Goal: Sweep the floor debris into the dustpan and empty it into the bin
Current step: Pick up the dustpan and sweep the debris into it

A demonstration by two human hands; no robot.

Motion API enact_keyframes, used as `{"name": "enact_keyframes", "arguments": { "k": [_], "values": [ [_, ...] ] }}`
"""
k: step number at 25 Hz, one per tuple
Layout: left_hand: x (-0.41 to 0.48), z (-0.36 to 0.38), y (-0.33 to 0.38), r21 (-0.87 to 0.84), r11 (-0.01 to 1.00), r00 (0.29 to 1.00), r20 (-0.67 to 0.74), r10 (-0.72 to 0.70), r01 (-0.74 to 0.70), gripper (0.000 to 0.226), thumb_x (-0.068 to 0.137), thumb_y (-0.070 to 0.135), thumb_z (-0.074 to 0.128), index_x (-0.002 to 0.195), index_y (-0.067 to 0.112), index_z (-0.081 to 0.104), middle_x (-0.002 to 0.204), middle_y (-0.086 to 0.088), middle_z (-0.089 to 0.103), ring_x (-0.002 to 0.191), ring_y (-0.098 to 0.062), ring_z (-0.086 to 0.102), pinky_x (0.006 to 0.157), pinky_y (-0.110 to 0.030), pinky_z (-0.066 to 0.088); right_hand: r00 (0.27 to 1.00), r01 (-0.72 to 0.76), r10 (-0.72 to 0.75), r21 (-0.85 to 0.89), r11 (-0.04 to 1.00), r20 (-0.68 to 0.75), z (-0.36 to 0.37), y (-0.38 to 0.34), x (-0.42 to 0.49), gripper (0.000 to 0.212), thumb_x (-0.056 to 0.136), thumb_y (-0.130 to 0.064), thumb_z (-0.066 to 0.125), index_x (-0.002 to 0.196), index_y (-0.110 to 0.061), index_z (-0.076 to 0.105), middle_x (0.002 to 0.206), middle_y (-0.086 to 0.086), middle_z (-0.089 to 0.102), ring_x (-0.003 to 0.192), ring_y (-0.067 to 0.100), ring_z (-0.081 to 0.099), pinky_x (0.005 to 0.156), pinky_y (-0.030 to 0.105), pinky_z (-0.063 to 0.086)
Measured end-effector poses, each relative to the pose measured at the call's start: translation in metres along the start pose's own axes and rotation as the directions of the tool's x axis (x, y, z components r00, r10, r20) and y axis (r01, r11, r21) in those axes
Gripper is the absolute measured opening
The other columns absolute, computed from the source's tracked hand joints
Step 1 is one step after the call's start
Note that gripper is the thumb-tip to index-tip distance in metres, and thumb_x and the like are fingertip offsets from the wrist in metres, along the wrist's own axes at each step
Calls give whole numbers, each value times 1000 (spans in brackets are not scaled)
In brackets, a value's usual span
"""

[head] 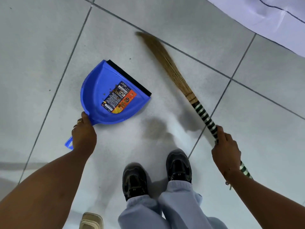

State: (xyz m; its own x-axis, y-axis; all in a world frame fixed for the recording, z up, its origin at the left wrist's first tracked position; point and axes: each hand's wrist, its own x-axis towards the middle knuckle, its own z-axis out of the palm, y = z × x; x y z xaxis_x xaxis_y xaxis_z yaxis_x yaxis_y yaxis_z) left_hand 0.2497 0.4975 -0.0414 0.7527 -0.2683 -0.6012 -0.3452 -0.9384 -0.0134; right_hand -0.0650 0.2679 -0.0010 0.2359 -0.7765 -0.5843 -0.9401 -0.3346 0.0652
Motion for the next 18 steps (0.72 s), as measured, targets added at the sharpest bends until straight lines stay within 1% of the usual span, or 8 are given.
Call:
{"name": "enact_keyframes", "arguments": {
  "k": [1, 3, 6, 9, 11, 13, 16, 18],
  "values": [
    [0, 0, -5, 23, 1000, 1000, 5, -6, 6, 62, 83, -13, 44, 140, -7, 19, 115, -38, 51, 96, -54, 53, 86, -60, 43, 999, -4, 5, -29, 1000, 32, -1, -3, 4, 68, 80, 5, 54, 142, -15, 36, 120, 19, 58, 96, 42, 56, 74, 48, 49],
    [1, 0, -13, 63, 998, 1000, 13, -3, 2, 62, 83, -13, 44, 140, -7, 18, 115, -38, 50, 96, -54, 53, 86, -59, 43, 992, 76, -66, -98, 992, 106, 0, -8, 6, 68, 82, 3, 51, 143, -20, 33, 126, 13, 57, 102, 39, 55, 78, 47, 49],
    [0, -4, -10, 69, 997, 999, 32, -20, 18, 63, 83, -13, 45, 139, -8, 19, 115, -38, 50, 96, -53, 53, 87, -58, 43, 969, 233, -222, -97, 968, 110, 2, -11, -10, 66, 77, 7, 57, 138, -16, 45, 115, 14, 66, 89, 39, 61, 68, 44, 49],
    [-4, -12, -2, 18, 999, 998, 42, -52, 51, 57, 82, -13, 48, 134, -8, 26, 114, -37, 51, 96, -53, 54, 86, -59, 44, 991, 130, -132, 54, 990, 32, -2, -10, -19, 59, 78, 9, 60, 133, -10, 50, 102, 19, 67, 77, 41, 60, 60, 44, 51],
    [-10, -19, 7, -60, 996, 997, 47, -65, 68, 48, 84, -9, 49, 129, -8, 32, 116, -36, 51, 99, -53, 53, 88, -58, 43, 997, 76, -79, 135, 988, 12, -10, -15, -19, 55, 82, 5, 56, 135, -9, 46, 103, 22, 64, 81, 42, 59, 65, 47, 52],
    [-25, -29, 23, -169, 980, 993, 65, -95, 105, 43, 86, -4, 50, 126, -6, 36, 121, -33, 51, 108, -50, 50, 92, -55, 40, 995, 89, -97, 198, 976, 30, -22, -24, -25, 53, 86, 2, 52, 137, -7, 43, 105, 24, 62, 86, 41, 59, 71, 46, 52],
    [-63, -54, 60, -275, 948, 985, 108, -137, 163, 44, 87, 3, 55, 126, -4, 37, 127, -28, 51, 118, -45, 47, 100, -51, 37, 992, 72, -103, 341, 937, 76, -52, -48, -49, 51, 93, -5, 50, 141, -7, 37, 116, 22, 59, 99, 37, 59, 83, 41, 50],
    [-96, -76, 88, -316, 932, 981, 129, -141, 176, 45, 87, 7, 58, 125, -3, 37, 128, -26, 53, 119, -43, 47, 100, -49, 37, 991, 70, -109, 399, 914, 77, -79, -59, -68, 49, 95, -8, 49, 142, -7, 35, 119, 22, 57, 102, 36, 58, 85, 39, 48]
  ]
}}
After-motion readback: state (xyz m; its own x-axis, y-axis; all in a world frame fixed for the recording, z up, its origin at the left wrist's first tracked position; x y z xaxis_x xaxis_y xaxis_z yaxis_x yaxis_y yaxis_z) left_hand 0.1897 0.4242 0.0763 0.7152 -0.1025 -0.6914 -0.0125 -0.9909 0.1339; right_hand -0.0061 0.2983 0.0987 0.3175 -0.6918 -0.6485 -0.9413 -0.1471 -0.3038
